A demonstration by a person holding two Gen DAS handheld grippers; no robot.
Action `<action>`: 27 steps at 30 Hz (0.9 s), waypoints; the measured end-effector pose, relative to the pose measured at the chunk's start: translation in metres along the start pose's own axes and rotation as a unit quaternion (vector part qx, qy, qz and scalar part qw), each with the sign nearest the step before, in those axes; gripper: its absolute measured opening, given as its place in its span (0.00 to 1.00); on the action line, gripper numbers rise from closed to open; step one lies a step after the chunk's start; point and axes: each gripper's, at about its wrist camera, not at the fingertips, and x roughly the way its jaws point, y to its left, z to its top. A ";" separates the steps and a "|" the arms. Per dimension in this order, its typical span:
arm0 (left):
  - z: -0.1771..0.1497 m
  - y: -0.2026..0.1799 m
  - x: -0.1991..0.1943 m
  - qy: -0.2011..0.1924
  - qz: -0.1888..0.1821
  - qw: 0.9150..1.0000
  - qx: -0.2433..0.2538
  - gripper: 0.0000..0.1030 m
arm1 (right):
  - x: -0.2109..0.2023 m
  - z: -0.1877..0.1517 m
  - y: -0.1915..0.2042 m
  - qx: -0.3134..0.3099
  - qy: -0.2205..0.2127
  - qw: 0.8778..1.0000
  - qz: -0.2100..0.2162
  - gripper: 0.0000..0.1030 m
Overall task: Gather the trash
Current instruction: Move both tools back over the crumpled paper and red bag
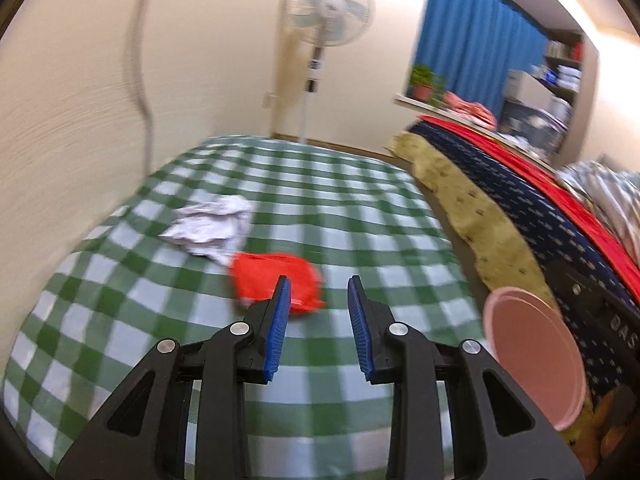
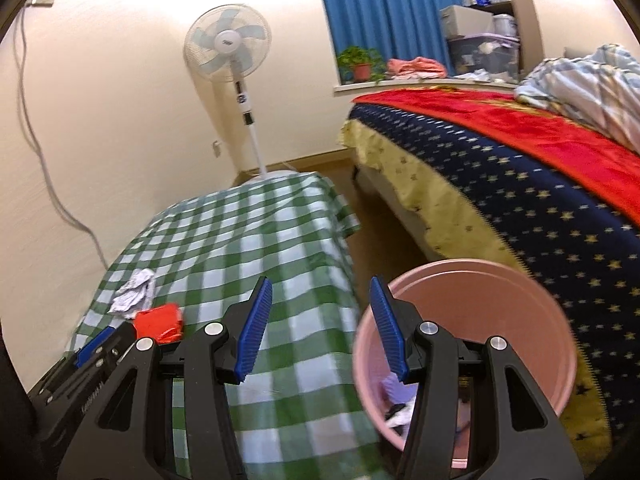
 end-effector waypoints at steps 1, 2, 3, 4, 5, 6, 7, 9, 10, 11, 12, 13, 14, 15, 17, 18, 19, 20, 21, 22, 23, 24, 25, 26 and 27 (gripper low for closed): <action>0.001 0.007 0.001 -0.003 0.012 1.000 -0.007 0.27 | 0.004 -0.002 0.007 -0.007 0.001 1.000 0.009 0.50; 0.001 0.012 0.002 -0.005 0.021 1.000 -0.010 0.24 | 0.008 -0.003 0.012 -0.013 0.002 1.000 0.017 0.50; 0.002 0.018 0.003 -0.005 0.032 0.999 -0.013 0.24 | 0.012 -0.004 0.018 -0.019 0.004 0.999 0.026 0.50; 0.002 0.024 0.005 -0.006 0.041 0.999 -0.018 0.24 | 0.016 -0.005 0.024 -0.024 0.006 0.999 0.036 0.50; 0.003 0.030 0.007 -0.006 0.046 0.999 -0.022 0.24 | 0.020 -0.006 0.028 -0.028 0.008 0.999 0.045 0.50; 0.004 0.037 0.008 -0.007 0.056 0.998 -0.025 0.23 | 0.024 -0.007 0.033 -0.031 0.010 0.998 0.051 0.50; 0.004 0.041 0.009 -0.008 0.061 0.998 -0.026 0.23 | 0.029 -0.008 0.037 -0.030 0.014 0.998 0.061 0.50; 0.006 0.048 0.010 -0.009 0.071 0.997 -0.028 0.23 | 0.037 -0.009 0.044 -0.026 0.023 0.996 0.081 0.50; 0.007 0.052 0.010 -0.010 0.076 0.997 -0.030 0.23 | 0.043 -0.010 0.049 -0.024 0.029 0.995 0.094 0.50; 0.008 0.055 0.011 -0.010 0.080 0.996 -0.033 0.23 | 0.048 -0.012 0.053 -0.021 0.036 0.994 0.105 0.50; 0.009 0.059 0.011 -0.011 0.085 0.996 -0.035 0.23 | 0.052 -0.014 0.057 -0.019 0.042 0.992 0.115 0.50; 0.011 0.062 0.011 -0.012 0.091 0.995 -0.039 0.23 | 0.058 -0.016 0.062 -0.017 0.052 0.990 0.128 0.50; 0.013 0.066 0.011 -0.012 0.095 0.994 -0.043 0.23 | 0.064 -0.019 0.069 -0.017 0.061 0.988 0.138 0.50; 0.014 0.070 0.010 -0.014 0.100 0.994 -0.047 0.23 | 0.068 -0.021 0.074 -0.019 0.068 0.987 0.146 0.50; 0.019 0.077 0.008 -0.016 0.109 0.993 -0.052 0.23 | 0.077 -0.026 0.088 -0.029 0.081 0.983 0.160 0.59; 0.022 0.082 0.007 -0.018 0.113 0.992 -0.053 0.23 | 0.080 -0.028 0.094 -0.033 0.085 0.982 0.166 0.65; 0.025 0.086 0.006 -0.020 0.117 0.991 -0.055 0.23 | 0.084 -0.029 0.101 -0.037 0.091 0.980 0.172 0.69; 0.028 0.090 0.005 -0.022 0.121 0.991 -0.056 0.23 | 0.088 -0.031 0.106 -0.041 0.097 0.978 0.179 0.70; 0.032 0.097 0.004 -0.026 0.132 0.989 -0.056 0.23 | 0.090 -0.032 0.111 -0.046 0.102 0.977 0.183 0.72; 0.035 0.102 0.003 -0.027 0.137 0.988 -0.058 0.23 | 0.093 -0.033 0.117 -0.052 0.106 0.976 0.186 0.74; 0.038 0.107 0.003 -0.028 0.142 0.987 -0.063 0.23 | 0.096 -0.033 0.121 -0.056 0.108 0.975 0.187 0.75; 0.041 0.114 0.004 -0.027 0.144 0.987 -0.071 0.23 | 0.098 -0.033 0.124 -0.058 0.111 0.974 0.189 0.78; 0.044 0.121 0.004 -0.025 0.148 0.986 -0.077 0.23 | 0.101 -0.033 0.128 -0.062 0.115 0.973 0.190 0.81; 0.045 0.124 0.005 -0.025 0.152 0.985 -0.079 0.23 | 0.104 -0.033 0.132 -0.066 0.119 0.972 0.190 0.81; 0.047 0.129 0.006 -0.023 0.156 0.984 -0.080 0.23 | 0.107 -0.034 0.136 -0.071 0.123 0.972 0.189 0.82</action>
